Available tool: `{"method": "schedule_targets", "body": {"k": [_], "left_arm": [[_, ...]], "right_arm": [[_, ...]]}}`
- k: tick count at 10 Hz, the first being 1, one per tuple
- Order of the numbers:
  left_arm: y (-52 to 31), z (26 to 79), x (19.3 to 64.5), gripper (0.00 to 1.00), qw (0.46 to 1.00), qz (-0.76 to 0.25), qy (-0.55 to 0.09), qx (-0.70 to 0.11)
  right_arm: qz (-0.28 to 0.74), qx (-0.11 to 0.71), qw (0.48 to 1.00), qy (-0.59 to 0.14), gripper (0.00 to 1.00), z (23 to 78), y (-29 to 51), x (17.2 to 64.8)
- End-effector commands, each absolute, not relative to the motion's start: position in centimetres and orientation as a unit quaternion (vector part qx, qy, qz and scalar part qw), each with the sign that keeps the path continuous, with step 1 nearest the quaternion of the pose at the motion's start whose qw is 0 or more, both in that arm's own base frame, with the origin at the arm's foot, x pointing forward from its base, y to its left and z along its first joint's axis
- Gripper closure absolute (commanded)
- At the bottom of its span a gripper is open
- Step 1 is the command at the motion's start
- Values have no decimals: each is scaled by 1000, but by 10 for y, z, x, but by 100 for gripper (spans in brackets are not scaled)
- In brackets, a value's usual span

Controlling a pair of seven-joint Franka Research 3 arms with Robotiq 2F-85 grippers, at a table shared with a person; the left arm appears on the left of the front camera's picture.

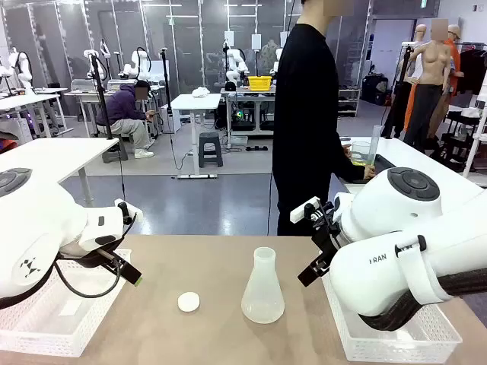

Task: Prepare the solutions needed for the experiment.
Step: Pick up the Plastic Funnel and insert it into the Big flask.

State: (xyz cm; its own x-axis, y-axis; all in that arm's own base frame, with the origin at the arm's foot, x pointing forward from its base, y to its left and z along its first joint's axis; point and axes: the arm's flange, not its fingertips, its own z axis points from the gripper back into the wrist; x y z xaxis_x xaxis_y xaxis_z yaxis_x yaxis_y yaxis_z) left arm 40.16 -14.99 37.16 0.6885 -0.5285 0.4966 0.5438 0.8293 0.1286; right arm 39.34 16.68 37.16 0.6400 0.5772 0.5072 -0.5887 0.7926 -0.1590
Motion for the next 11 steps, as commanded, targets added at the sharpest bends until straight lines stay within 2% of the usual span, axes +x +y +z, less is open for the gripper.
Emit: {"method": "schedule_targets", "body": {"k": [1, 11], "left_arm": [[-150, 372, 402, 0, 919, -292, -266, -14], [-150, 372, 402, 0, 919, -292, -266, -14]], "right_arm": [[322, 10, 905, -276, 0, 372, 167, 393], [322, 10, 905, -276, 0, 372, 167, 393]]}}
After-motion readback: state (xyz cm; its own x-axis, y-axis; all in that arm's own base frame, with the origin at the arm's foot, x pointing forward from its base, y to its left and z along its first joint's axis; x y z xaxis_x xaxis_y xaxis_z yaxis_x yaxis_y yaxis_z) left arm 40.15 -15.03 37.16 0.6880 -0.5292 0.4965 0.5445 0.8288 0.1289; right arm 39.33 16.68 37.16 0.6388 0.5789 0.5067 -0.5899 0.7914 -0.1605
